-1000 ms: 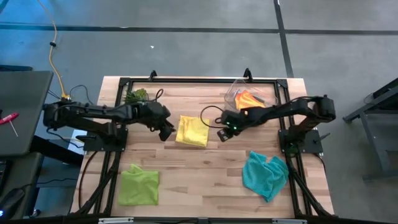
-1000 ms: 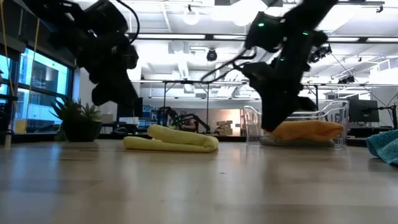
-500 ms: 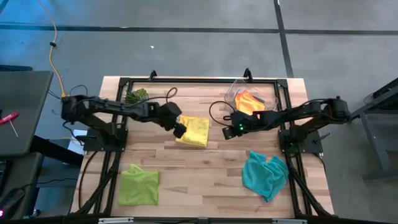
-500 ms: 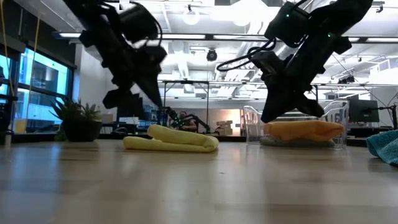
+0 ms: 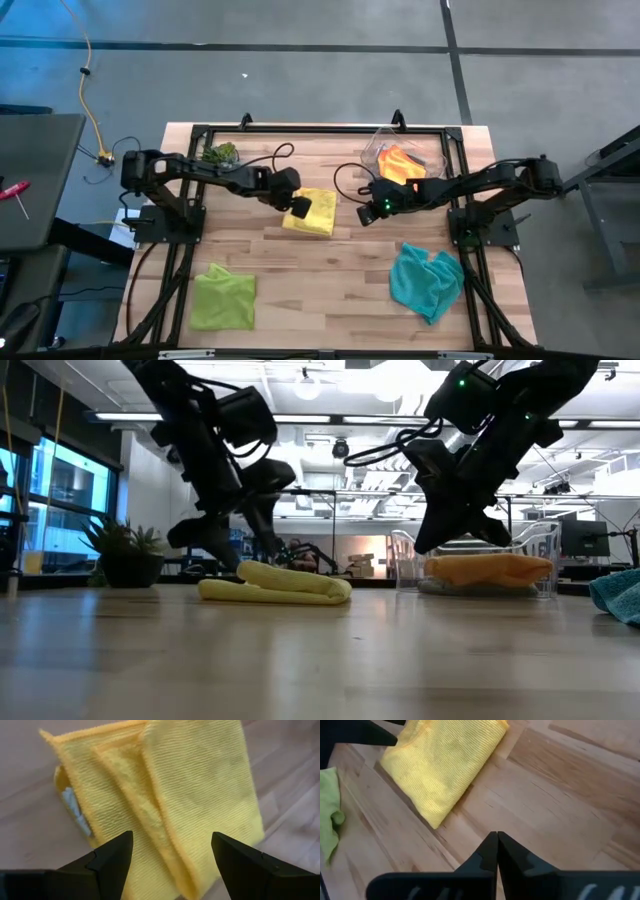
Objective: Fold microfiber towels
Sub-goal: Fold the yellow microfiber towel
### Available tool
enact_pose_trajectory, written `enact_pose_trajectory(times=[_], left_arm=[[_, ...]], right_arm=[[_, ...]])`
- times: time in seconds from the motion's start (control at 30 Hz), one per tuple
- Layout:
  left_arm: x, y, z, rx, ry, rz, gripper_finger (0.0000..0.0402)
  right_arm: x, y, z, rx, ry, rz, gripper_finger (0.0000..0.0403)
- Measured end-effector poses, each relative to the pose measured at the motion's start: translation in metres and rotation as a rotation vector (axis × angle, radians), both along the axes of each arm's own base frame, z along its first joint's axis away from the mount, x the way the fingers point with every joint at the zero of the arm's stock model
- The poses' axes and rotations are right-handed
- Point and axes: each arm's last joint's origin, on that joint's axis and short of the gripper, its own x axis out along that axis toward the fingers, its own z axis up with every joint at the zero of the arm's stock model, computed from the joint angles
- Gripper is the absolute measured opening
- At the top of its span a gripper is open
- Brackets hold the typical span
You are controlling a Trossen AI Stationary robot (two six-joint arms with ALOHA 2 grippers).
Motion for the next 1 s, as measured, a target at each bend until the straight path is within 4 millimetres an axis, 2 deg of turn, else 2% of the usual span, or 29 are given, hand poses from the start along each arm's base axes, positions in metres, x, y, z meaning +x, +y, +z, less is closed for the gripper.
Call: enact_pose_trajectory(times=[0.13, 0.47, 0.77, 1.0], left_arm=[[0.002, 0.0, 0.002, -0.009, -0.004, 0.012, 0.026], [0.006, 0.001, -0.019, -0.083, 0.048, 0.066, 0.0257], [0.015, 0.004, -0.015, -0.106, -0.062, 0.065, 0.0257], [0.014, 0.003, -0.015, -0.111, -0.061, 0.068, 0.0257]], right_arm=[[0.0, 0.0, 0.0, -0.01, 0.002, 0.014, 0.0], [0.0, 0.0, 0.0, -0.016, 0.001, 0.018, 0.0], [0.001, 0.0, 0.0, -0.017, -0.005, 0.018, 0.0], [0.001, 0.0, 0.0, -0.017, -0.007, 0.017, 0.0]])
